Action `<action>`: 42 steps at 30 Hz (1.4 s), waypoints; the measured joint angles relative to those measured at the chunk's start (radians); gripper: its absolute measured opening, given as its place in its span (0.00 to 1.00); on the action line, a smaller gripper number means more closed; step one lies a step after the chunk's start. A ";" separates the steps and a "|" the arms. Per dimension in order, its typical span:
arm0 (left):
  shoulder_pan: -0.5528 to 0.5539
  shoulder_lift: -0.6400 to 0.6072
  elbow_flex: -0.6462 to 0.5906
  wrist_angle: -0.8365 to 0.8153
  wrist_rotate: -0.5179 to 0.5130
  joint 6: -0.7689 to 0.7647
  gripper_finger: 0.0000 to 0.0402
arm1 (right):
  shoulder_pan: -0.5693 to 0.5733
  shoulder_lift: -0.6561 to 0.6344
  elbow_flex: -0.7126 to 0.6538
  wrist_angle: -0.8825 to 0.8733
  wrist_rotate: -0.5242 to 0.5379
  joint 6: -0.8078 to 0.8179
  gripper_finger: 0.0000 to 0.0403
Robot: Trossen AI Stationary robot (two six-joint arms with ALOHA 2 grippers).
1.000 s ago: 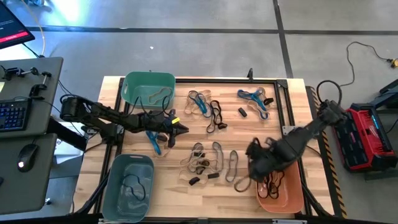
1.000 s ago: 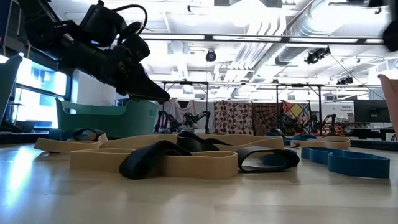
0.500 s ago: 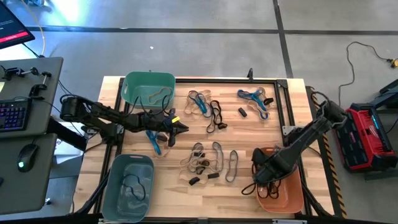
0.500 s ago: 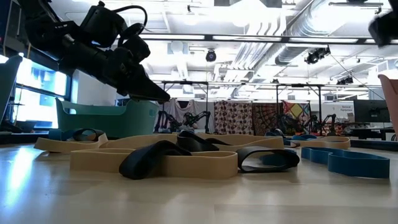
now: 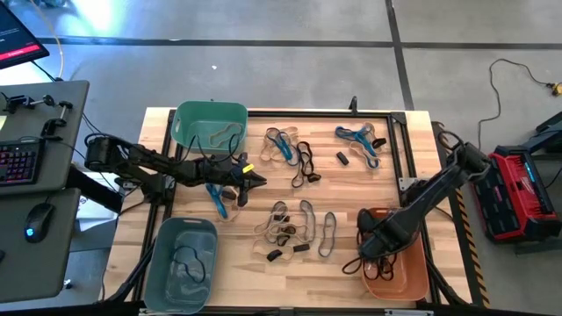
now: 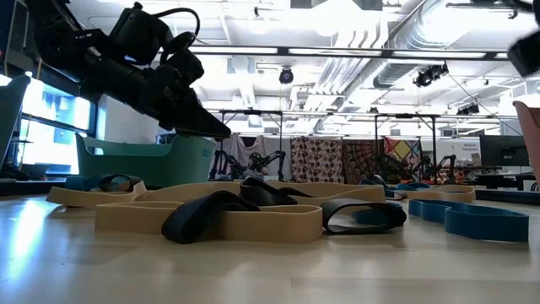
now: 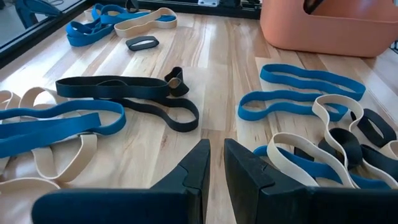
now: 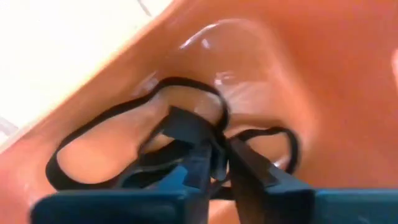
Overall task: Sort rubber bands into baskets
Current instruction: Put the black rubber band into the orange bin
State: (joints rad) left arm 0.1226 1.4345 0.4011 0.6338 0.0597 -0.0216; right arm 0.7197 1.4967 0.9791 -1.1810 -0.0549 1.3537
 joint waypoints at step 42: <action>0.002 -0.005 0.343 -1.161 -0.320 0.011 0.10 | -0.422 0.027 0.365 0.379 0.496 -1.089 0.00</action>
State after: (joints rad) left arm 0.1242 1.4296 0.7437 -0.5277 -0.2608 -0.0108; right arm 0.2978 1.5242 1.3441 -0.8019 0.4411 0.2644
